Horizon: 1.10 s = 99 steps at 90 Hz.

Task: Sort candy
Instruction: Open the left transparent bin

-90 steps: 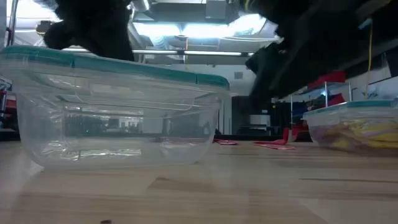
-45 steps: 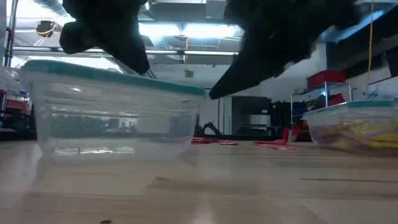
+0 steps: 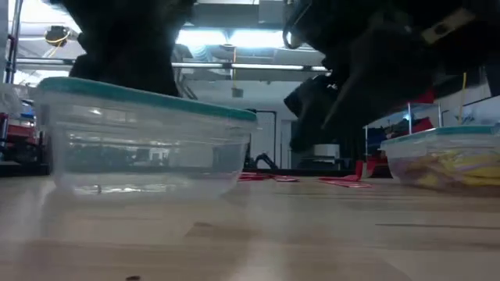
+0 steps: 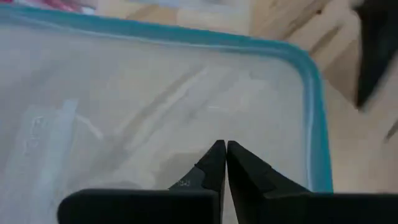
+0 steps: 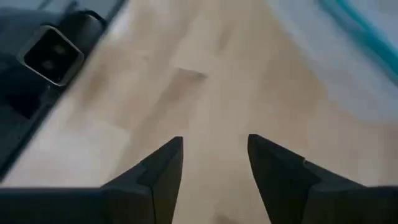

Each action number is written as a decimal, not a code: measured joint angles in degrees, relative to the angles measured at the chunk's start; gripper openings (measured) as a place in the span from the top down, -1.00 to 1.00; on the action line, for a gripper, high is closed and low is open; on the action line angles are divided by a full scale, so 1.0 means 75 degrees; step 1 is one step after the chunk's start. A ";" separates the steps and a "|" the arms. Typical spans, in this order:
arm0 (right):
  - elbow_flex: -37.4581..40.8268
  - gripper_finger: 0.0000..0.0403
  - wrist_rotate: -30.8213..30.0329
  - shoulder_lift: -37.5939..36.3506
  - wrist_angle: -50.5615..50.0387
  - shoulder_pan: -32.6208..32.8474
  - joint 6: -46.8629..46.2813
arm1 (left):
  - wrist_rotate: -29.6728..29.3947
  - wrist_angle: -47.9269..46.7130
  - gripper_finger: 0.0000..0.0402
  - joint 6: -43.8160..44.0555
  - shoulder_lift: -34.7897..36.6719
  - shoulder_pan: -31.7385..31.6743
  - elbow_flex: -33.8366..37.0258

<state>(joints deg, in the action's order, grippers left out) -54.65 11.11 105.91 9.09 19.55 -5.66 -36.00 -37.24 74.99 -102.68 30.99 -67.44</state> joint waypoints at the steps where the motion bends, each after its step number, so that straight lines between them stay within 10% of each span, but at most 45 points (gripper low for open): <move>1: 0.0000 0.16 -0.0037 0.0032 0.0078 0.0020 -0.0002 | -0.0015 0.0005 1.00 0.0035 -0.0027 -0.0003 0.0001; 29: 0.0006 0.16 -0.3373 0.0125 0.0186 -0.0346 0.0004 | -0.0129 0.0319 1.00 -0.0111 -0.0246 -0.0297 0.0029; 47: 0.0012 0.16 -0.3796 0.0094 -0.0416 -0.0481 0.0265 | -0.0203 0.0298 1.00 -0.0260 -0.0261 -0.0495 0.0031; 99: 0.1886 0.16 0.0465 0.0284 0.4199 -0.1733 0.0093 | -0.0263 0.0587 1.00 -0.1055 -0.0522 -0.0534 0.0041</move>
<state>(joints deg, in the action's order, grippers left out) -40.51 14.59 108.04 40.58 6.55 -4.96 -37.98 -32.84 67.08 -106.60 26.99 -67.13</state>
